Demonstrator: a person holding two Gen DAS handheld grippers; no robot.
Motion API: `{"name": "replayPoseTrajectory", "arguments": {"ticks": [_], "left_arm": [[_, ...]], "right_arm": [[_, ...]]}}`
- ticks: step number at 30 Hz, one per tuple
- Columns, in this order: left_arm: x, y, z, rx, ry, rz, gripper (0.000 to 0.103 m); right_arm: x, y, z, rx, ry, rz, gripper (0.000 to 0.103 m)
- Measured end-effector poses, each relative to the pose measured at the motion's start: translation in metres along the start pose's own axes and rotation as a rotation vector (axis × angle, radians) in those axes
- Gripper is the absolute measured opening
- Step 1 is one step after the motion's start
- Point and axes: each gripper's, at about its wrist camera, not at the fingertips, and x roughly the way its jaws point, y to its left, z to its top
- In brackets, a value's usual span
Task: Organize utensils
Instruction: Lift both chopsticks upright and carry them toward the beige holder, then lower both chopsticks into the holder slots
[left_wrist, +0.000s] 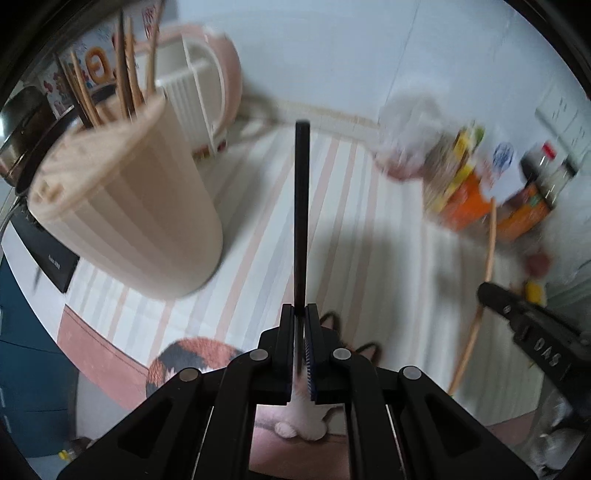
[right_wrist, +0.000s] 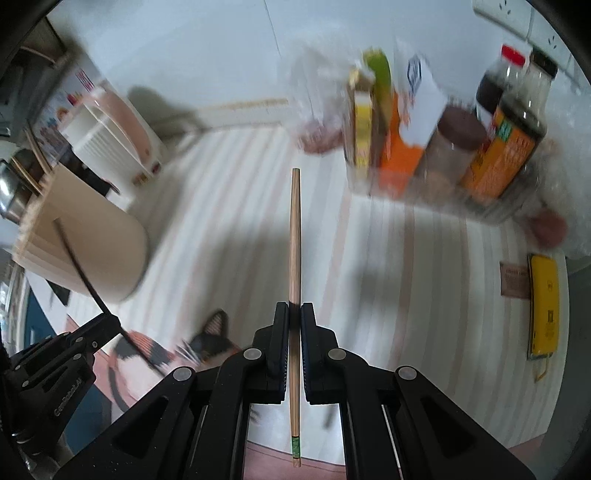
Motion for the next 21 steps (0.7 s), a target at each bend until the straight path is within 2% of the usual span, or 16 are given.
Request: {"name": "replayPoseTrajectory", "arguments": {"ticks": [5, 12, 15, 21], "left_arm": [[-0.041, 0.007, 0.032, -0.033, -0.116, -0.033, 0.003], [-0.108, 0.02, 0.087, -0.042, -0.274, -0.035, 0.002], [-0.142, 0.037, 0.112, -0.055, -0.332, -0.039, 0.003], [-0.191, 0.073, 0.134, -0.079, -0.409, -0.002, 0.002]], "right_arm": [[-0.031, 0.012, 0.027, 0.011, -0.093, 0.05, 0.006], [-0.075, 0.033, 0.077, 0.023, -0.225, 0.107, 0.006], [-0.096, 0.048, 0.099, 0.018, -0.271, 0.141, 0.006], [-0.119, 0.097, 0.131, -0.007, -0.336, 0.235, 0.006]]}}
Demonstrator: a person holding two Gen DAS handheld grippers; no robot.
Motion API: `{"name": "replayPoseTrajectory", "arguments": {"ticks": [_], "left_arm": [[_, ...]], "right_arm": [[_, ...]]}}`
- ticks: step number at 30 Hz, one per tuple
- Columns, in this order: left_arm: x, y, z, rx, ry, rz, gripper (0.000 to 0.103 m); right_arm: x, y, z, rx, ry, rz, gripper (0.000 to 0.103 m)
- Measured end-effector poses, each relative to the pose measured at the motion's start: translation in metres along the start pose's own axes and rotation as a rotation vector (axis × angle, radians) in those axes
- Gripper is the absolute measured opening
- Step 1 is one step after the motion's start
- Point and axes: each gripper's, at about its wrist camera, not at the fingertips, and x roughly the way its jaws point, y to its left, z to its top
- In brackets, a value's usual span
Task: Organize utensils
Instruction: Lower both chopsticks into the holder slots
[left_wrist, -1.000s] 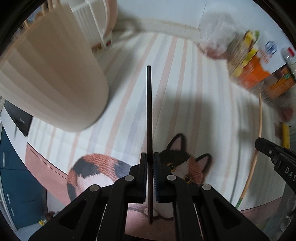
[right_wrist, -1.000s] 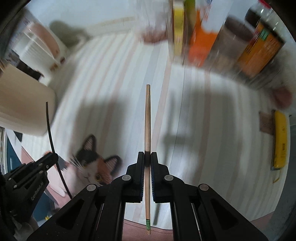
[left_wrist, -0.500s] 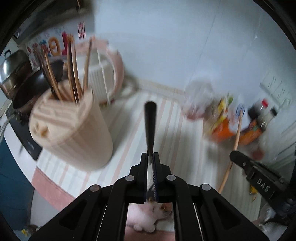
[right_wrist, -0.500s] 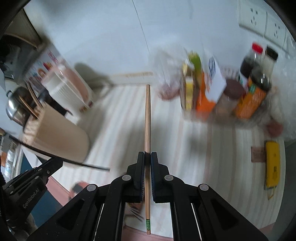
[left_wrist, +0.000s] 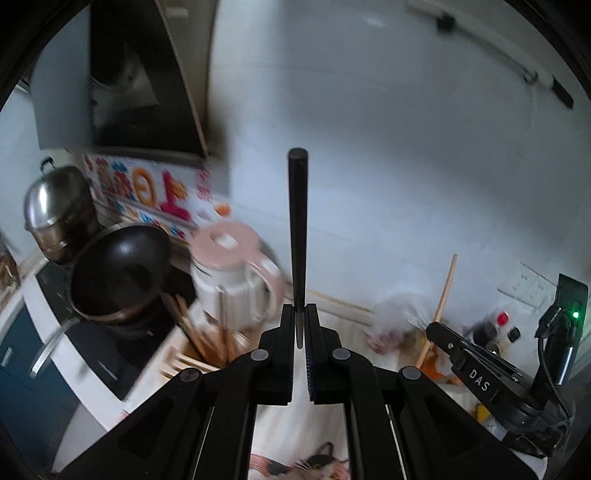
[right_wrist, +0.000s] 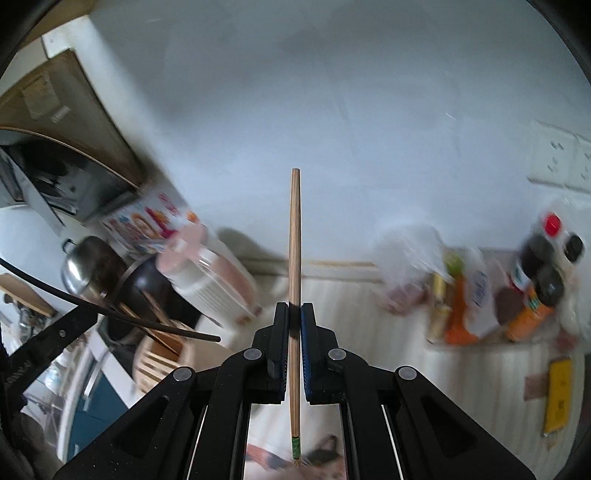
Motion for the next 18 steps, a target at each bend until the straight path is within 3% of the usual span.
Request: {"name": "replayPoseTrajectory", "arguments": {"ticks": [8, 18], "left_arm": [[0.007, 0.063, 0.006, -0.051, 0.018, 0.087, 0.002], [0.061, 0.106, -0.003, -0.096, 0.117, 0.102, 0.001]], "right_arm": [[0.029, 0.083, 0.016, -0.022, -0.077, 0.148, 0.006], [0.074, 0.148, 0.004, -0.125, -0.152, 0.163, 0.006]]}}
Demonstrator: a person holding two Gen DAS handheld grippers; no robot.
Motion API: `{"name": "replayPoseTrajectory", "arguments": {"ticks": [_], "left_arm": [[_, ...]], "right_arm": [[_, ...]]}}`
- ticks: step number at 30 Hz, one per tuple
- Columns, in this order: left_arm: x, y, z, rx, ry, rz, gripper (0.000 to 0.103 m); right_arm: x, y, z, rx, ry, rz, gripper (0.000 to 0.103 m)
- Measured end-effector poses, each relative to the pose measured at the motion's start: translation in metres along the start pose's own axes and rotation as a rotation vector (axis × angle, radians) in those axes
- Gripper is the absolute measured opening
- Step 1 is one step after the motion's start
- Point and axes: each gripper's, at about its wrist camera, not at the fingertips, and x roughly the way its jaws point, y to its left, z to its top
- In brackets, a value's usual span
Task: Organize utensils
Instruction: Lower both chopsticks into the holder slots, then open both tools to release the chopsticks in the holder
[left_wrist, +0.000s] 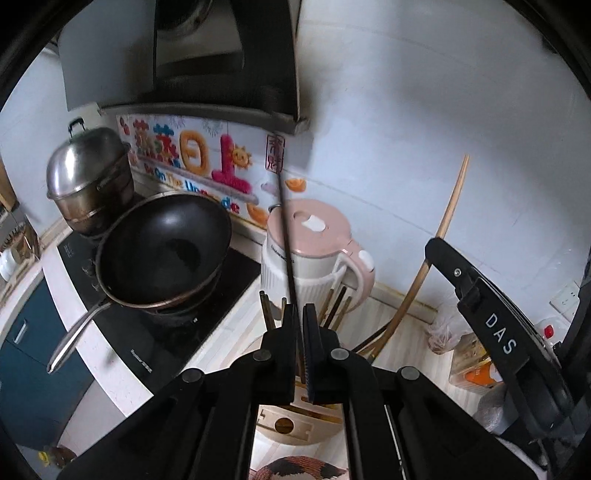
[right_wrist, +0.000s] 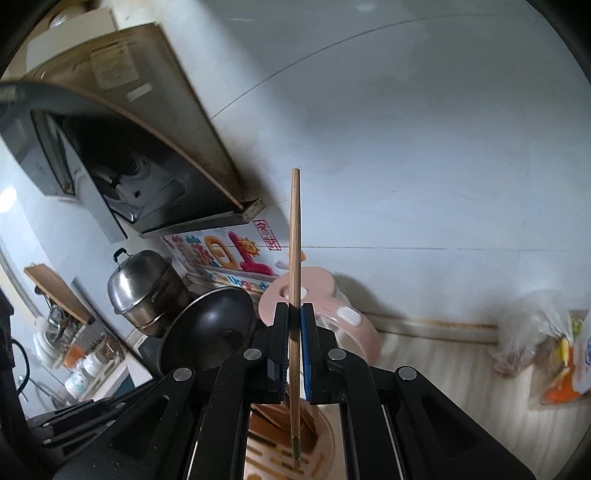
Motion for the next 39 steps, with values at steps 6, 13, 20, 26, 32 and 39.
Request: {"name": "replayPoseTrajectory", "arguments": {"ticks": [6, 13, 20, 26, 32, 39], "left_arm": [[0.017, 0.009, 0.004, -0.005, 0.026, 0.003, 0.001], [0.033, 0.027, 0.004, -0.051, 0.04, -0.002, 0.001], [0.03, 0.06, -0.005, -0.129, 0.052, 0.078, 0.008], [0.009, 0.097, -0.027, -0.193, 0.002, 0.179, 0.092], [-0.012, 0.122, -0.044, -0.235, -0.041, 0.263, 0.103], [-0.035, 0.115, -0.066, -0.219, -0.057, 0.298, 0.103]], "right_arm": [[0.026, 0.001, -0.013, -0.028, 0.009, -0.022, 0.006], [0.038, -0.005, -0.023, -0.029, 0.009, -0.022, 0.006], [0.049, -0.004, -0.035, -0.086, 0.086, -0.013, 0.007], [0.044, -0.008, -0.037, -0.076, 0.156, 0.01, 0.045], [0.017, -0.009, -0.032, -0.061, 0.162, 0.015, 0.057], [-0.022, -0.016, -0.04, -0.041, 0.169, -0.016, 0.067]]}}
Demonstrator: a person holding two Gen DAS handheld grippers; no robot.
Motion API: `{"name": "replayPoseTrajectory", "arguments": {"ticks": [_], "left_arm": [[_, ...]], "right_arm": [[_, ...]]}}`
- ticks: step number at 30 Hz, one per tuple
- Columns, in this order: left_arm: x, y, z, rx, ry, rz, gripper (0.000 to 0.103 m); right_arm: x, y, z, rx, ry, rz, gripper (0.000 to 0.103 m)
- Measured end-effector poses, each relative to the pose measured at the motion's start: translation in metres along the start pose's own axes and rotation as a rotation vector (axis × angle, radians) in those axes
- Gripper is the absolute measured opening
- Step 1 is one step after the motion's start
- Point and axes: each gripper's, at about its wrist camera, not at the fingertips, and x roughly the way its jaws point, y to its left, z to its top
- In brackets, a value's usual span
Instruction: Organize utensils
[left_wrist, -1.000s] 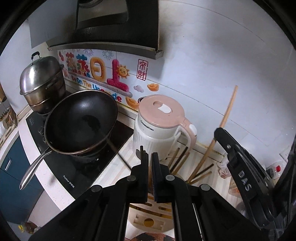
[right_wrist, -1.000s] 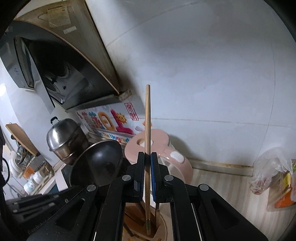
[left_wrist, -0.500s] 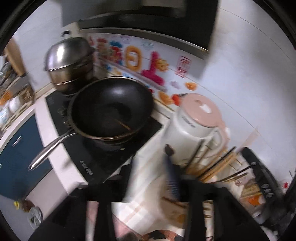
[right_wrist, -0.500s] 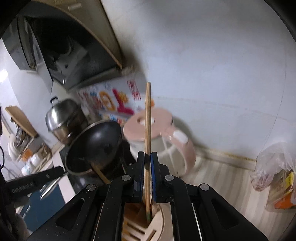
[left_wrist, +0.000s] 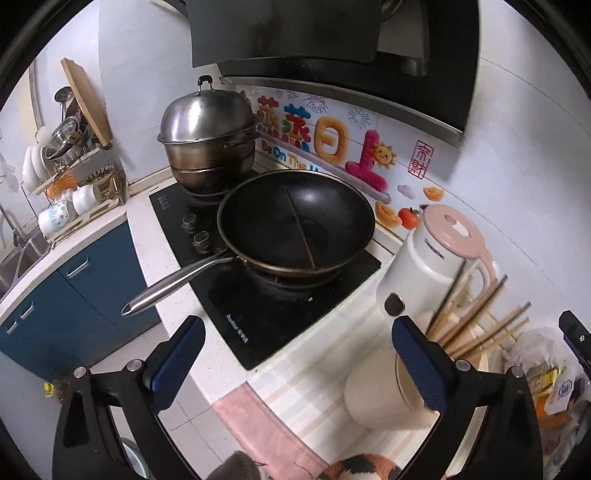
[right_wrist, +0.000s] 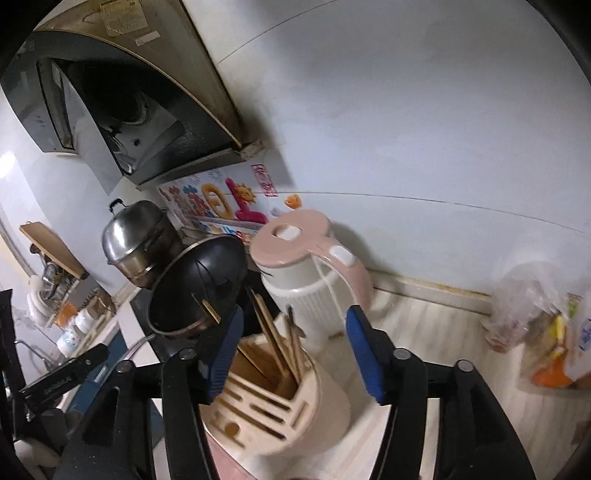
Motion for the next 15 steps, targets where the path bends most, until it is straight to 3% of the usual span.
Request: {"name": "replayPoseTrajectory", "arguments": {"ticks": [5, 8, 15], "left_arm": [[-0.034, -0.015, -0.025, 0.036, -0.017, 0.02, 0.103], [-0.06, -0.026, -0.043, 0.047, -0.028, 0.029, 0.103], [-0.115, -0.047, -0.08, 0.075, -0.051, 0.016, 0.103]], "right_arm": [[-0.027, -0.002, -0.018, -0.06, 0.019, -0.103, 0.097], [-0.048, 0.0, -0.03, -0.121, 0.029, -0.156, 0.099], [-0.103, 0.0, -0.052, -0.208, 0.013, -0.191, 0.102]]}}
